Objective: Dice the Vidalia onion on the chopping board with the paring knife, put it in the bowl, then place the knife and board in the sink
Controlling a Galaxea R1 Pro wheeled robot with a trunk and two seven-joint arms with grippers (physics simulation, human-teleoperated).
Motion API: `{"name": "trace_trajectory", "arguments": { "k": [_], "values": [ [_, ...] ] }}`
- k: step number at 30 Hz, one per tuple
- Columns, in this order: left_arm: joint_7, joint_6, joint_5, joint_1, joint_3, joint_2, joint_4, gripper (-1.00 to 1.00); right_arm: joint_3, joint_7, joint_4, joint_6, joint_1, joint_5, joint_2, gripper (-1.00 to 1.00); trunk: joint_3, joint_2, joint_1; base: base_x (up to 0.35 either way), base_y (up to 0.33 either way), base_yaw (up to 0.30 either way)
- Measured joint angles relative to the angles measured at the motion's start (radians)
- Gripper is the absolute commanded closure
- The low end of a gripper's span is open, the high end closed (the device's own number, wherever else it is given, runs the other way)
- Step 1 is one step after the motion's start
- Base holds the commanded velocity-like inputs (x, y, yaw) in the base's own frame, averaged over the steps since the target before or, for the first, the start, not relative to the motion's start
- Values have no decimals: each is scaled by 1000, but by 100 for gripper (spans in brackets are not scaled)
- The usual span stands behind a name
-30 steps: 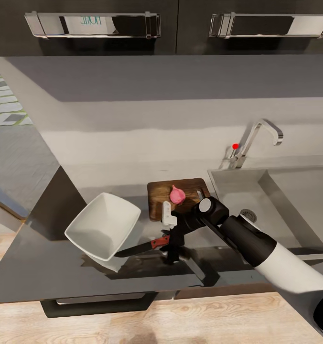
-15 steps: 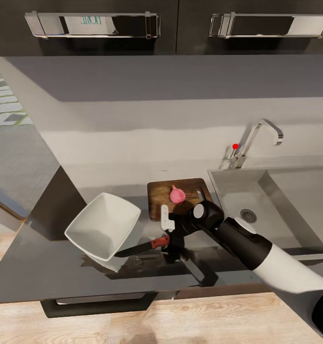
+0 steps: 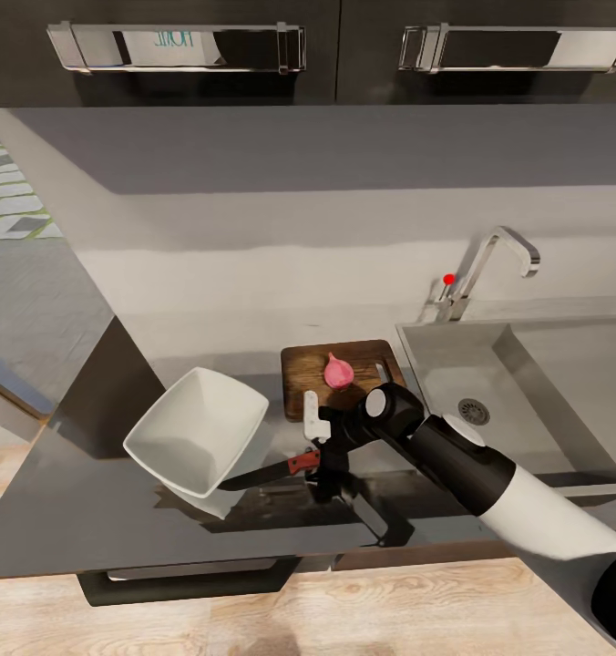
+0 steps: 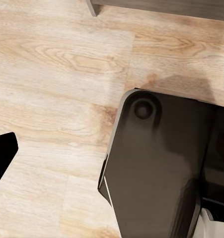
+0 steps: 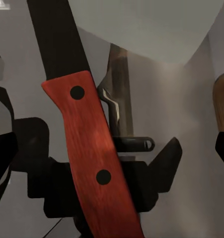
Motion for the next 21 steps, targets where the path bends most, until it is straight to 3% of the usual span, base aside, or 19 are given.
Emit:
{"name": "trace_trajectory", "arguments": {
  "k": [21],
  "values": [
    [0, 0, 0, 0, 0, 0, 0, -100, 0, 3, 0, 2, 0, -2, 0, -100, -20, 0, 0, 0, 0, 0]
  ]
}}
